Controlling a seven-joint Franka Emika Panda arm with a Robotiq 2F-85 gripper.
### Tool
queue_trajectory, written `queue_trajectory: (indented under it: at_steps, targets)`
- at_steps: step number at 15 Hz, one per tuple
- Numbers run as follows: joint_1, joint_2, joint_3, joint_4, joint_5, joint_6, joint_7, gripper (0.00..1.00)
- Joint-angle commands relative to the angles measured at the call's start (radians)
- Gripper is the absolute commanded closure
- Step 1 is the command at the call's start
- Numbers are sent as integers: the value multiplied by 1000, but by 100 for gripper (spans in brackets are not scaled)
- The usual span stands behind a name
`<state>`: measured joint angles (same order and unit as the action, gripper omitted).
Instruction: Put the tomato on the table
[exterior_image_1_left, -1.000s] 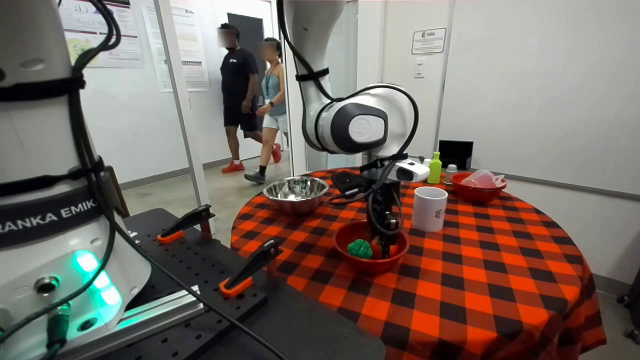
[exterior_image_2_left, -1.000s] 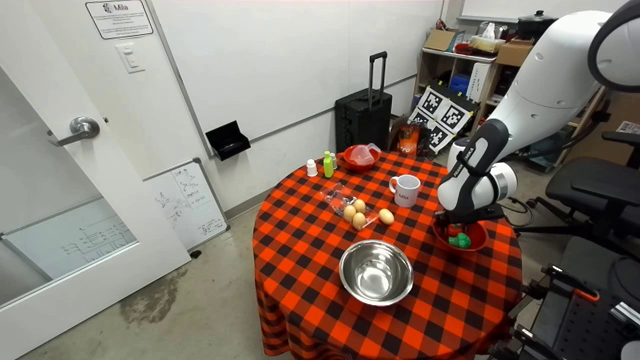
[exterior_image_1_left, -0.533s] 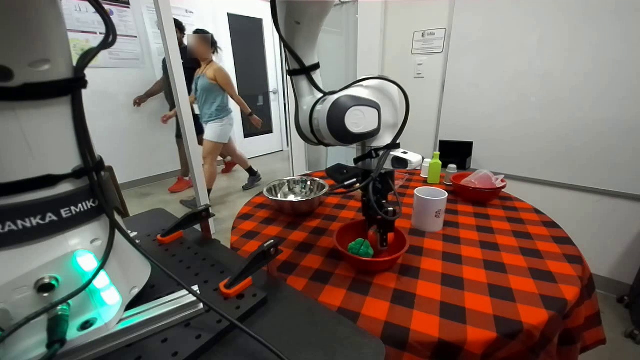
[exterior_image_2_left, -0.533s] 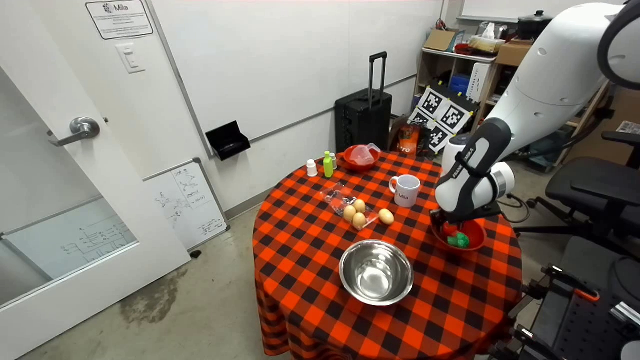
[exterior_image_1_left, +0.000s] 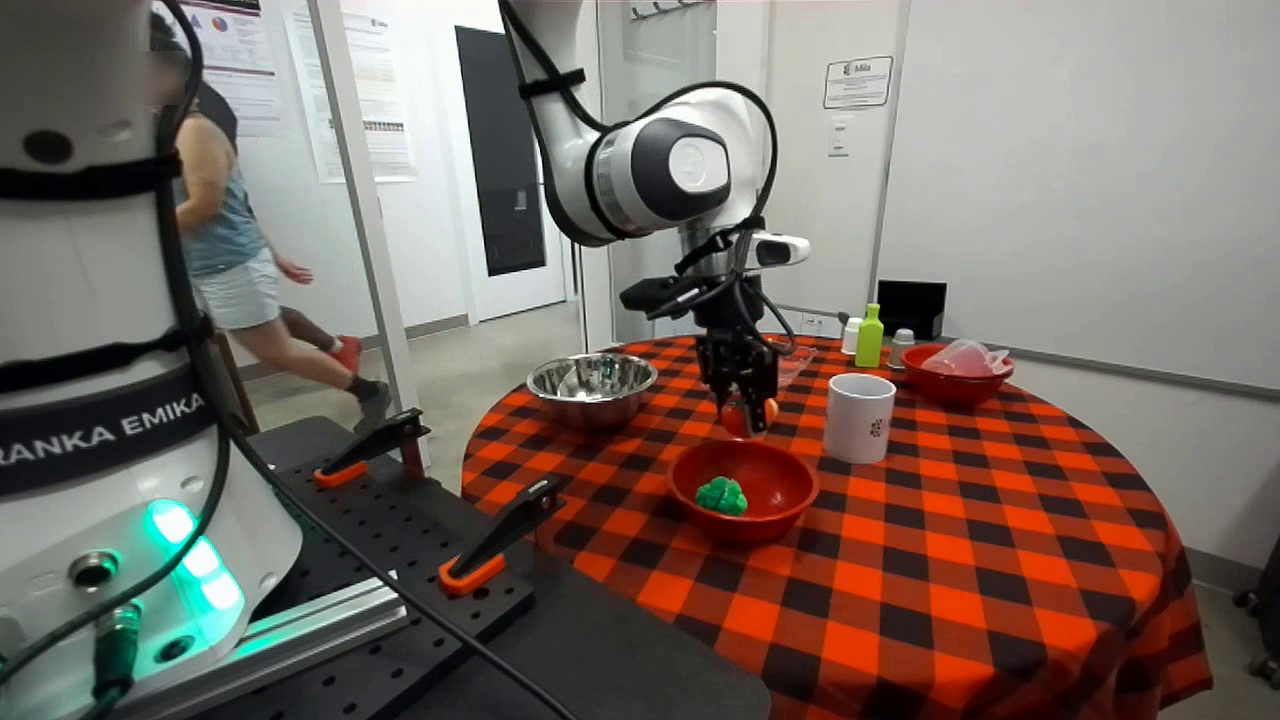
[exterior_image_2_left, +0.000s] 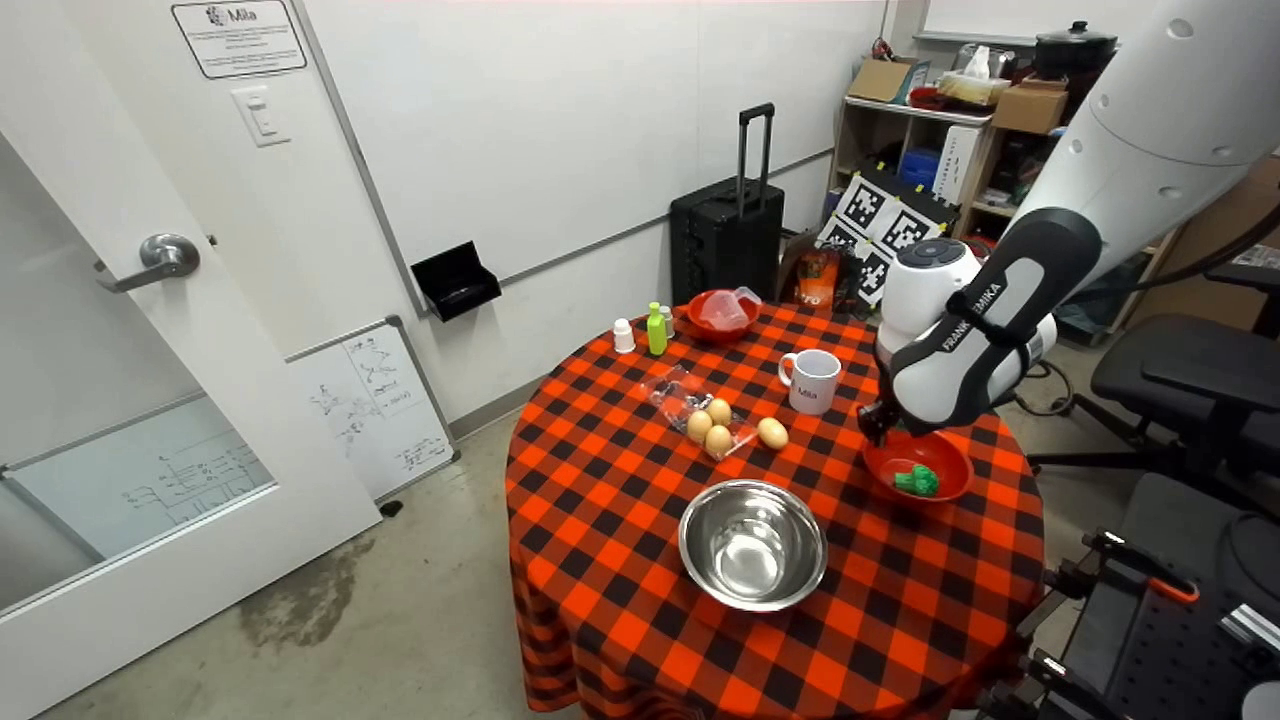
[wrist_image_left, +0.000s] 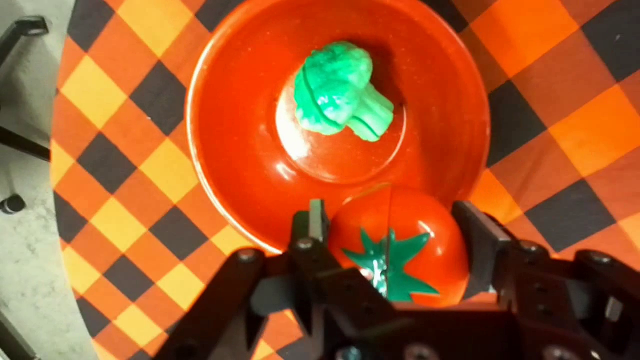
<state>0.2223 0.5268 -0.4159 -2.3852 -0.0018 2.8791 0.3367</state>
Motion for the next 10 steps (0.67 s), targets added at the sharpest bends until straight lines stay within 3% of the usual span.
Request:
queue_trajectory:
  at_steps: [1, 6, 10]
  targets:
    - [-61, -73, 90, -16, -60, 1, -108, 62]
    - [-236, -13, 315, 82, -6, -49, -306, 62]
    - [-332, 96, 406, 195, 12, -133, -399, 62]
